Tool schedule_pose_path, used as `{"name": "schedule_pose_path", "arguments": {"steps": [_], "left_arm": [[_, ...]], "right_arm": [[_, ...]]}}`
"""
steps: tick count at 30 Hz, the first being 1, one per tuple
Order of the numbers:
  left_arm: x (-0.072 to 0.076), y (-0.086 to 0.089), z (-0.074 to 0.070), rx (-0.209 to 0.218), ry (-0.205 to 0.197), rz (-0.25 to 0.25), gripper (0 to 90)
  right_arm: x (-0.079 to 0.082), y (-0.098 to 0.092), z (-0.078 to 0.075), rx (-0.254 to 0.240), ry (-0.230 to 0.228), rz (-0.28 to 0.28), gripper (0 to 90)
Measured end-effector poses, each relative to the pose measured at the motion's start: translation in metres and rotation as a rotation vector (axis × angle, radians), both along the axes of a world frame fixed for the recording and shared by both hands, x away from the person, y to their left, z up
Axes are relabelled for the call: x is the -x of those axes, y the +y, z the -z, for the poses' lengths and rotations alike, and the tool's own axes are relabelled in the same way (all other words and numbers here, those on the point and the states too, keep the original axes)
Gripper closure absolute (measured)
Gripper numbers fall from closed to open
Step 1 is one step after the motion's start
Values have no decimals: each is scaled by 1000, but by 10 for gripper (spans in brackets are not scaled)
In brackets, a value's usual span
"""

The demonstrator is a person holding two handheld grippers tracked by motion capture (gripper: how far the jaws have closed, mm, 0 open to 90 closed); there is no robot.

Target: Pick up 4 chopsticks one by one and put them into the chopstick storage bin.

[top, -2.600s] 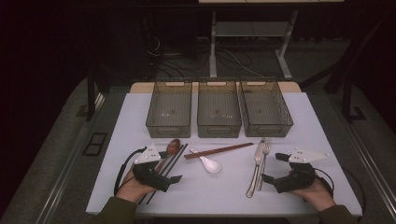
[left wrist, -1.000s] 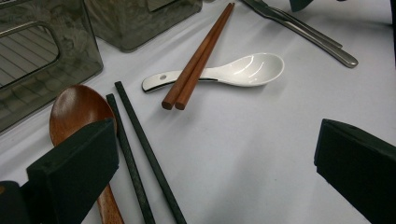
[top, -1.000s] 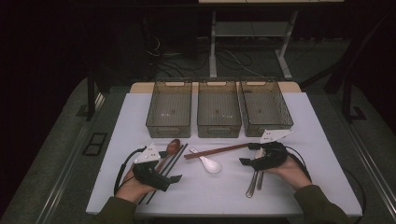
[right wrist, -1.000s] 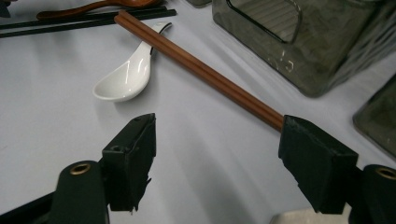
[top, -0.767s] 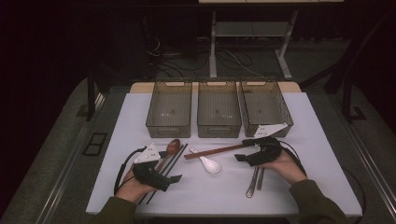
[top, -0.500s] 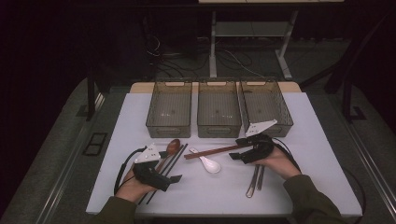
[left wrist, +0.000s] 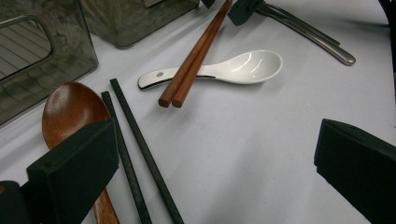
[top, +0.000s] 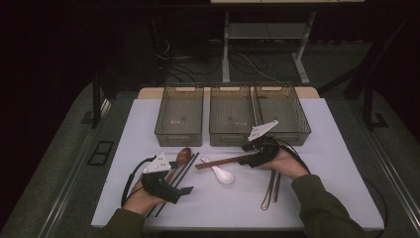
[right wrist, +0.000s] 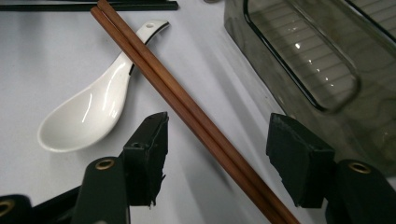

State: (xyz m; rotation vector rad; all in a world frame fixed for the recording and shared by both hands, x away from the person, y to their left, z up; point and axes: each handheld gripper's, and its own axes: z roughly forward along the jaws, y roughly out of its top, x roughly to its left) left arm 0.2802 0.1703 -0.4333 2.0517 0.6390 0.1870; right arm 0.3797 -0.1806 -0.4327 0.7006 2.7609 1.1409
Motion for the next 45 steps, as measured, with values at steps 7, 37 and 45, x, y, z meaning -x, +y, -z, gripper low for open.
{"name": "schedule_pose_path", "arguments": {"steps": [7, 37, 45], "left_arm": [[0, 1, 0, -2, 3, 1, 0], [0, 1, 0, -1, 3, 4, 0], [0, 1, 0, 0, 3, 4, 0]], "right_arm": [[-5, 13, 5, 45, -1, -47, 398], [-4, 16, 9, 94, -15, -121, 621], [-3, 16, 9, 116, -50, -117, 720]]}}
